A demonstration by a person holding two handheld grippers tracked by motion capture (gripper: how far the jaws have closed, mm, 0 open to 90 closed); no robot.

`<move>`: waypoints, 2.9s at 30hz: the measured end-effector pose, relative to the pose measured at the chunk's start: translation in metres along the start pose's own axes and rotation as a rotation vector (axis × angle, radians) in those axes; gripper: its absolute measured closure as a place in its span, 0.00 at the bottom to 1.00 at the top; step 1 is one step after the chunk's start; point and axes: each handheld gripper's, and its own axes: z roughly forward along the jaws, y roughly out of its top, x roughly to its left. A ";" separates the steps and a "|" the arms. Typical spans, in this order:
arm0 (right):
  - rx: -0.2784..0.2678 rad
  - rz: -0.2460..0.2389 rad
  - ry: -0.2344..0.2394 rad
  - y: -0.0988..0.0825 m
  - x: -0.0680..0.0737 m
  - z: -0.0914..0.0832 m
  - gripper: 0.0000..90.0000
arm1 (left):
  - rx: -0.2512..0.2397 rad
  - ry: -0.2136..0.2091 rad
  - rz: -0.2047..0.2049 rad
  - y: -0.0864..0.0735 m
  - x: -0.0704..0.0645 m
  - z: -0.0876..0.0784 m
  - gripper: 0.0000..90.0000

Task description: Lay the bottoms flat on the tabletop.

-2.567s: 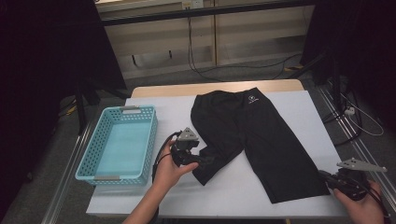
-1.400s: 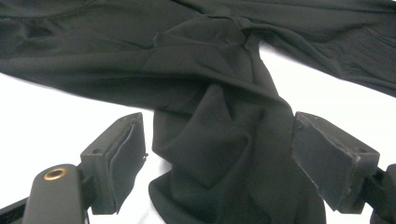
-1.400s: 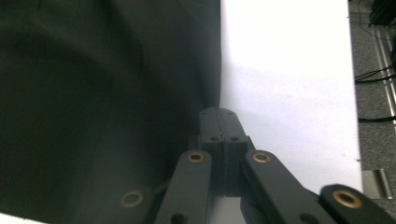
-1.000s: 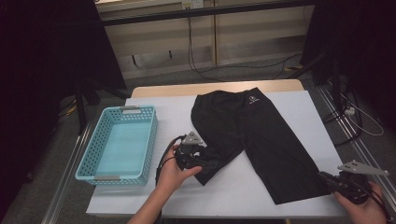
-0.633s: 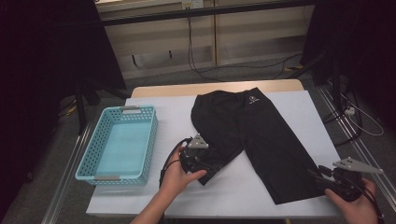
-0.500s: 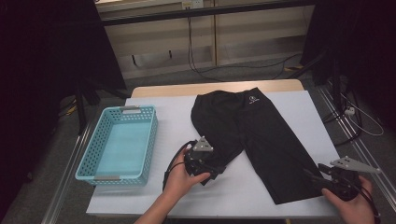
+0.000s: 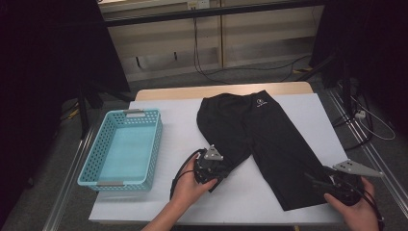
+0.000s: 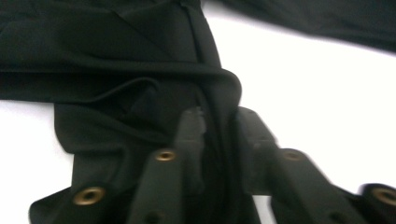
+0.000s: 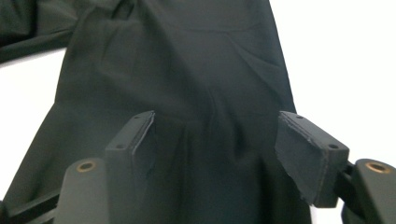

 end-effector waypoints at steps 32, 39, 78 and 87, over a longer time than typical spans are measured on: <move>-0.045 -0.097 0.160 0.029 0.042 0.021 0.29 | -0.186 0.043 -0.237 -0.010 0.048 -0.059 0.94; -0.022 -0.113 0.212 0.036 0.055 0.037 0.26 | -0.184 0.124 -0.256 -0.019 0.058 -0.056 0.80; 0.070 -0.270 0.360 0.063 0.154 0.113 0.34 | -0.151 0.154 -0.183 -0.021 0.052 -0.056 0.17; 0.069 -0.320 0.381 0.066 0.178 0.124 0.65 | -0.145 0.157 -0.195 -0.022 0.051 -0.054 0.16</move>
